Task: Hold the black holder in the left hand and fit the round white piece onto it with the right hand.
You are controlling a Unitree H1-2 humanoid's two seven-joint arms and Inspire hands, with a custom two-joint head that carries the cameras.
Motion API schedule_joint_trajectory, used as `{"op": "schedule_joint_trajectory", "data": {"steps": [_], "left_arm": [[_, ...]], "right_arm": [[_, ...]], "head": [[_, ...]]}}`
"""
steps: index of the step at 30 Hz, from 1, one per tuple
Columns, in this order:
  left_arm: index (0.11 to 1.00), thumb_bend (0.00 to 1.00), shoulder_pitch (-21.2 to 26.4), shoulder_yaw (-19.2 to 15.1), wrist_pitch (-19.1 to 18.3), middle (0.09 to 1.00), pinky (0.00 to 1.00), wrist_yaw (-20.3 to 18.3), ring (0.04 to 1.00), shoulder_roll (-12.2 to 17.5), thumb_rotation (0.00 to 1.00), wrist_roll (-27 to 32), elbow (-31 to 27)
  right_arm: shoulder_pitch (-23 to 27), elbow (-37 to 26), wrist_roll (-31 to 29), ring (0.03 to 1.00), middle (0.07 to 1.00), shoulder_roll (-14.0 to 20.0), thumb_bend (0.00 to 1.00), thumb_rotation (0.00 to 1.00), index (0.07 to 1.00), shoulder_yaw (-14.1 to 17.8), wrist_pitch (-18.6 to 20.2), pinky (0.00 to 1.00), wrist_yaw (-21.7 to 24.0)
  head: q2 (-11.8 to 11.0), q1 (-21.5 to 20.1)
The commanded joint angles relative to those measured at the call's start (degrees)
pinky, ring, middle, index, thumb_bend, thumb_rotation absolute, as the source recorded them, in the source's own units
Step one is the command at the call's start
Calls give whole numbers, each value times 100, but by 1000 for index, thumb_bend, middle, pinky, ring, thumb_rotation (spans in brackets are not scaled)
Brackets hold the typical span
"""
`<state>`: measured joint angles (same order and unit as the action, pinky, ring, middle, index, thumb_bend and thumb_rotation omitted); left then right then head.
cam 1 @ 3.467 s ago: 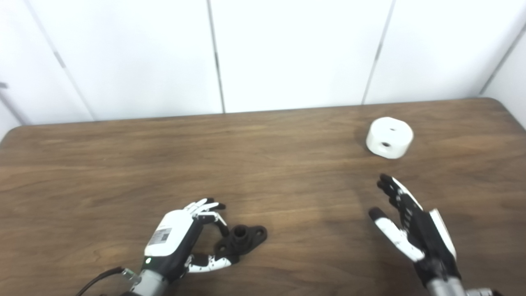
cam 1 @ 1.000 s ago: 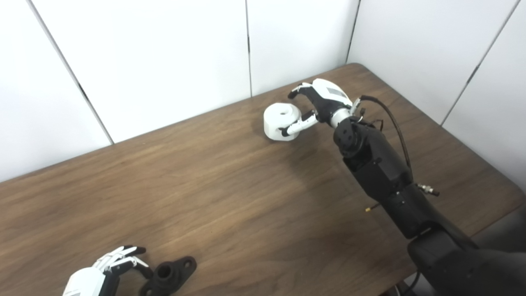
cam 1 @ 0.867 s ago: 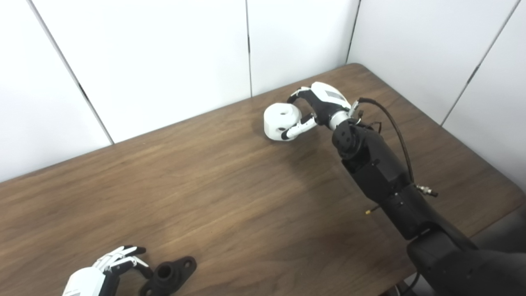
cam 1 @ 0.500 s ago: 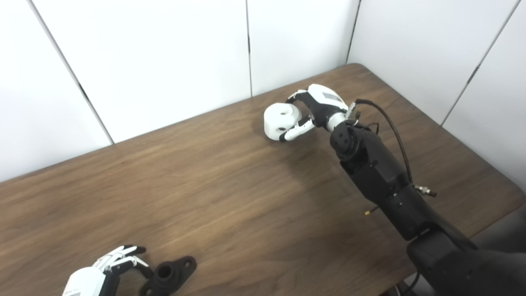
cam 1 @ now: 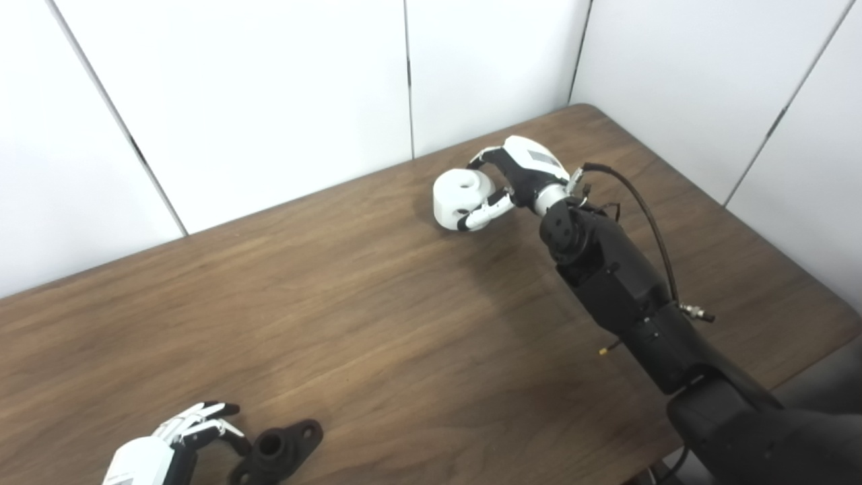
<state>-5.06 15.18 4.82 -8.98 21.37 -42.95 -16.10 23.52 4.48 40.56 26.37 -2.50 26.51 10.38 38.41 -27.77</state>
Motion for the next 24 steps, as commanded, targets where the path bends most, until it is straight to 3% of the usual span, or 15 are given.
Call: {"op": "schedule_joint_trajectory", "data": {"steps": [1,24], "left_arm": [[487,519,-104,38,-176,795,823,-238,853,68,44,-120,30],[487,519,-117,60,-268,799,819,-289,852,37,44,-61,-60]], "right_arm": [[218,-108,-34,934,877,120,770,253,694,38,-190,805,-260],[192,-46,-174,912,855,173,765,238,665,-74,-287,808,-525]], "head": [[4,-2],[33,19]]}}
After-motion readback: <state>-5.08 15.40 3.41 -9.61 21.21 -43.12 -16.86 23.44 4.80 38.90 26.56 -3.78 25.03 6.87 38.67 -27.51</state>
